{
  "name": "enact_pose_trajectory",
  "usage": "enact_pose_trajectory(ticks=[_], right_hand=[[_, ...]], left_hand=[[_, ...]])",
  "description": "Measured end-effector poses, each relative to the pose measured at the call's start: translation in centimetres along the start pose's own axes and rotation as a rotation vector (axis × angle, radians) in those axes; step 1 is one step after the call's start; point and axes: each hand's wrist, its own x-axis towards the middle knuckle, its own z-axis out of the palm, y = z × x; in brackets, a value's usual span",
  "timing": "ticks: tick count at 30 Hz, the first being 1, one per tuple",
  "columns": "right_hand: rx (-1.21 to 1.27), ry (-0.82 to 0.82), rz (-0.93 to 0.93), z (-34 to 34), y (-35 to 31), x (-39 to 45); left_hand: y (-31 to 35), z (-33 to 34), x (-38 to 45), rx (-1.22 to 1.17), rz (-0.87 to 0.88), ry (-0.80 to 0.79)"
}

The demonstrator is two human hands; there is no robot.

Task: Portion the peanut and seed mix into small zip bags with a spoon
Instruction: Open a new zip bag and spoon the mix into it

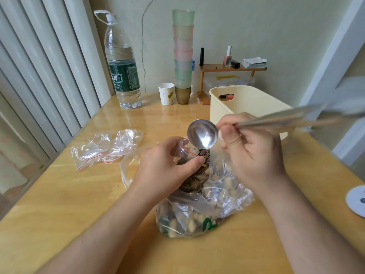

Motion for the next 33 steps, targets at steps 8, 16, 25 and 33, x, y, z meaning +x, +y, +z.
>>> enact_pose_trajectory(ticks=[8,16,25,33], right_hand=[[0.023,-0.108,0.26,0.3,-0.4,-0.2],[-0.101,-0.441,0.378,1.5,-0.4,-1.0],[0.041,-0.508,0.677,2.0,-0.6,-1.0],[-0.029,-0.468,0.713,2.0,-0.5,-0.9]], left_hand=[[-0.8,-2.8,0.7,-0.264,-0.166,-0.037],[-1.2,-3.1,0.8,-0.068,-0.139,-0.08],[-1.3,-2.6,0.5,-0.211,-0.108,-0.136],[-1.5,-1.2,0.6,-0.359,-0.204,-0.208]])
